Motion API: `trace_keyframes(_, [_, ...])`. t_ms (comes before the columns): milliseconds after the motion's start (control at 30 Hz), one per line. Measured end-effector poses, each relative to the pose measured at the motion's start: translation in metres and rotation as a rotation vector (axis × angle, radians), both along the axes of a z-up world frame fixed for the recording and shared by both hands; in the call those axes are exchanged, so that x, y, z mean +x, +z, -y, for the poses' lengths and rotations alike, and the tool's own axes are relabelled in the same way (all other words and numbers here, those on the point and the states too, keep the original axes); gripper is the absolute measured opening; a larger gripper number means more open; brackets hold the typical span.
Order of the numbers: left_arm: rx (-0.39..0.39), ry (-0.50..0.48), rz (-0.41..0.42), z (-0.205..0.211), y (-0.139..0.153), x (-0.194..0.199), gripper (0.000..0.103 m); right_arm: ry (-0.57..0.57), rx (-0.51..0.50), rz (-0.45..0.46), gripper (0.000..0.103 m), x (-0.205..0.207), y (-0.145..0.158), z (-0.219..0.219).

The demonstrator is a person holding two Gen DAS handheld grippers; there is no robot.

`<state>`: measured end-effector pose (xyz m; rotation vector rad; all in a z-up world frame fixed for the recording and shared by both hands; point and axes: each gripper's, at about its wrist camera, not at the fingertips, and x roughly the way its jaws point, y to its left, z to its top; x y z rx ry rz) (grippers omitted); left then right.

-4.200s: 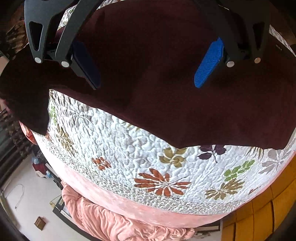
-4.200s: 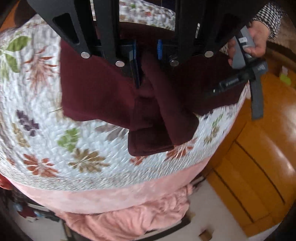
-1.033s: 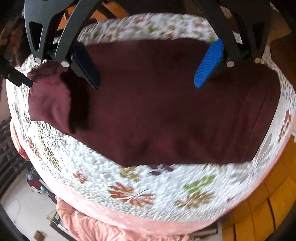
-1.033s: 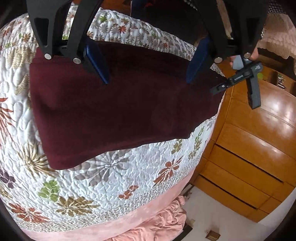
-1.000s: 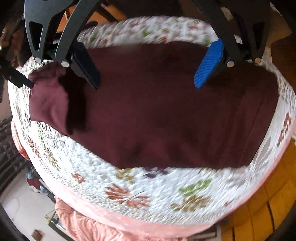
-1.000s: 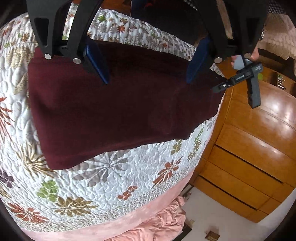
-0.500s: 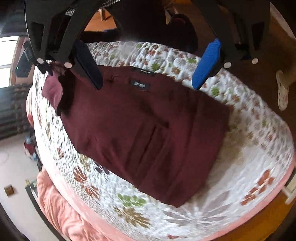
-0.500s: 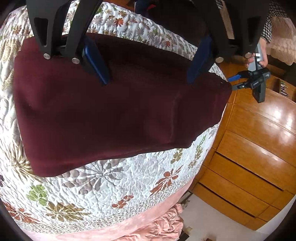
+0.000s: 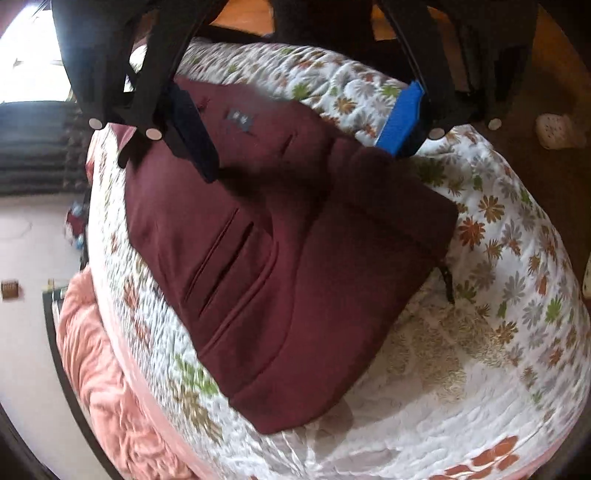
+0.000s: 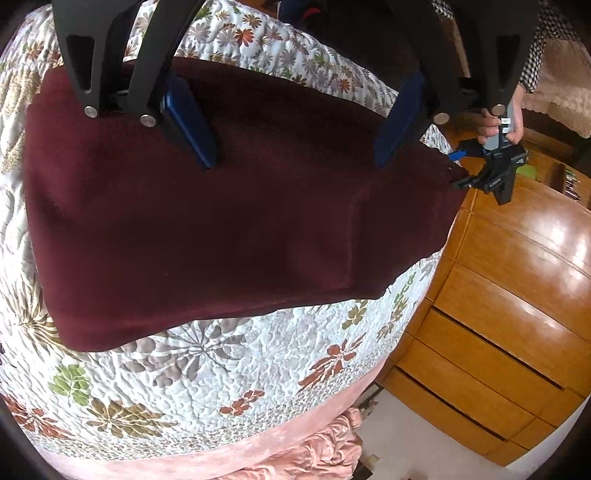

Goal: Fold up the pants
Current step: 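Grasp the folded trousers' edge with the left tool and lift it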

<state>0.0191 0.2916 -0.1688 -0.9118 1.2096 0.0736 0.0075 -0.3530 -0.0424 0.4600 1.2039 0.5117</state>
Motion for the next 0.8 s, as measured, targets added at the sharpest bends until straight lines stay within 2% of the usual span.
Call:
trace_keyframes(67, [-0.019,0.050,0.024,0.000,0.006,-0.003,0.053,0.001,-0.004,0.003,0.089,0.000,0.000,0.000])
trace_keyframes(100, [-0.015,0.062,0.041,0.000,0.011,-0.005,0.051,0.002,-0.006,0.004,0.089,0.000,-0.001,-0.001])
trace_keyframes(167, [0.011,0.058,0.070,0.004,0.019,-0.004,0.038,0.002,-0.005,0.006,0.090,0.000,-0.001,-0.001])
trace_keyframes(233, [0.040,0.045,0.090,0.008,0.024,0.000,0.036,0.003,-0.007,0.008,0.091,0.001,-0.003,-0.002])
trace_keyframes(300, [0.065,0.029,0.070,0.010,0.021,0.008,0.037,0.003,-0.010,0.012,0.092,0.002,-0.003,-0.003])
trace_keyframes(367, [0.038,0.028,0.015,0.011,0.004,0.016,0.055,0.006,-0.014,0.018,0.093,0.001,-0.004,-0.003])
trace_keyframes(433, [0.010,0.065,0.007,0.010,-0.010,0.019,0.060,0.013,-0.015,0.023,0.093,0.001,-0.003,-0.003])
trace_keyframes(500, [0.030,0.081,0.000,0.013,-0.007,0.023,0.061,0.018,-0.011,0.027,0.092,0.000,-0.003,-0.003])
trace_keyframes(533, [0.050,0.093,0.004,0.016,-0.004,0.024,0.058,0.018,-0.008,0.028,0.092,0.000,-0.003,-0.002])
trace_keyframes(567, [0.069,0.101,0.006,0.017,-0.002,0.023,0.044,0.017,-0.007,0.027,0.093,0.001,-0.004,-0.003])
trace_keyframes(667, [0.080,0.116,0.040,0.017,0.009,0.020,0.028,0.021,-0.006,0.033,0.093,0.000,-0.004,-0.002])
trace_keyframes(800, [0.097,0.111,0.152,0.025,0.040,0.014,0.025,0.023,0.002,0.038,0.092,-0.002,-0.004,-0.001])
